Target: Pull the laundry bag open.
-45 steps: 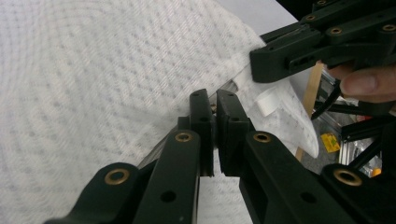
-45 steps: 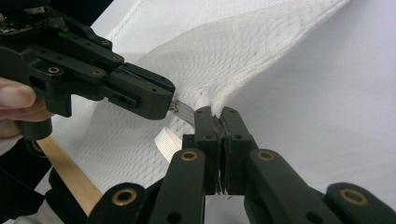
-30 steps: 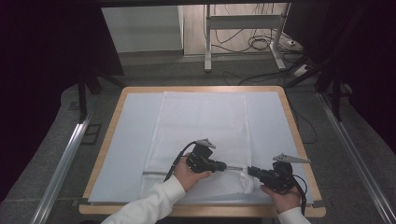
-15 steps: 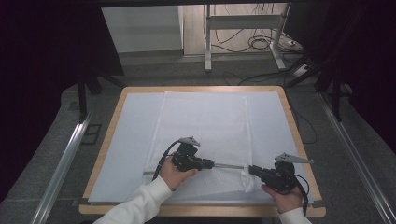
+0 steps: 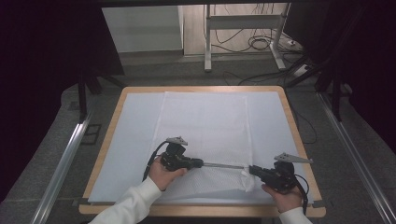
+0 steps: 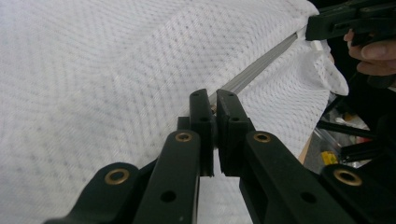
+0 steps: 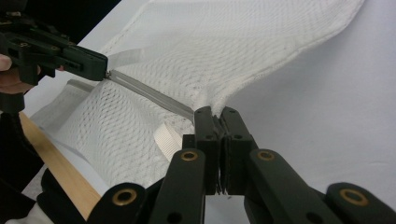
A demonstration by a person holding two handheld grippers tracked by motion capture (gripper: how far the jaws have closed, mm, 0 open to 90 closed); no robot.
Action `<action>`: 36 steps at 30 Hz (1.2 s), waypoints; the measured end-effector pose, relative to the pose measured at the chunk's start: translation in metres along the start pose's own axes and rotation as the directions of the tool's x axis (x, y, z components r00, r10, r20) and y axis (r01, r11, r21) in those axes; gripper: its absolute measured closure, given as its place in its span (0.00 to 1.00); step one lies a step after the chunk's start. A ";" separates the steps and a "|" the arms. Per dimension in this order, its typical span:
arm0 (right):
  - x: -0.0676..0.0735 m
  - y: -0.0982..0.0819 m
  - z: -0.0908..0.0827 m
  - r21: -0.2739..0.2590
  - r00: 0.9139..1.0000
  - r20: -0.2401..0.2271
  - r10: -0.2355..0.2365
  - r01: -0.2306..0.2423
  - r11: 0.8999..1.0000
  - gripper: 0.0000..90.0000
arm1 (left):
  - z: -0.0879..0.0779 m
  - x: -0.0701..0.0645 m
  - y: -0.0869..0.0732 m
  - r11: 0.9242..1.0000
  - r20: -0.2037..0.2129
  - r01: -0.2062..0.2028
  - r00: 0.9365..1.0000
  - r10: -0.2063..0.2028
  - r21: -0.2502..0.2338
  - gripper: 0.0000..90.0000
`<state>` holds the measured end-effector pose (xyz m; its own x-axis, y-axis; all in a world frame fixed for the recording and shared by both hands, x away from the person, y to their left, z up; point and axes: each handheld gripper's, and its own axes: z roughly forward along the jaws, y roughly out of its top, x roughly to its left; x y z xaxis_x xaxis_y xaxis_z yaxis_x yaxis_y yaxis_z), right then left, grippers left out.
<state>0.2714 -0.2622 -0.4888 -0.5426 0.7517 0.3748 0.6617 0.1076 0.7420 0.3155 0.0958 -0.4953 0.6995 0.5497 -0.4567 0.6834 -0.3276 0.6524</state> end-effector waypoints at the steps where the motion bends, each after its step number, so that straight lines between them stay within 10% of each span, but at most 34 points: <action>1: 0.000 0.000 0.000 0.000 1.000 0.000 0.000 0.000 1.000 0.96 | -0.001 0.001 -0.001 1.000 -0.002 -0.001 1.000 0.001 0.002 0.97; 36: -0.006 0.001 -0.007 -0.011 0.999 0.040 -0.009 0.009 1.000 0.96 | -0.076 0.064 -0.058 0.988 -0.119 0.142 0.982 -0.149 -0.063 0.97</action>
<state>0.2718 -0.2707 -0.4862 -0.5270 0.7763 0.3457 0.6510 0.1073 0.7515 0.3047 0.2082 -0.5157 0.5598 0.6801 -0.4733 0.7615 -0.1971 0.6174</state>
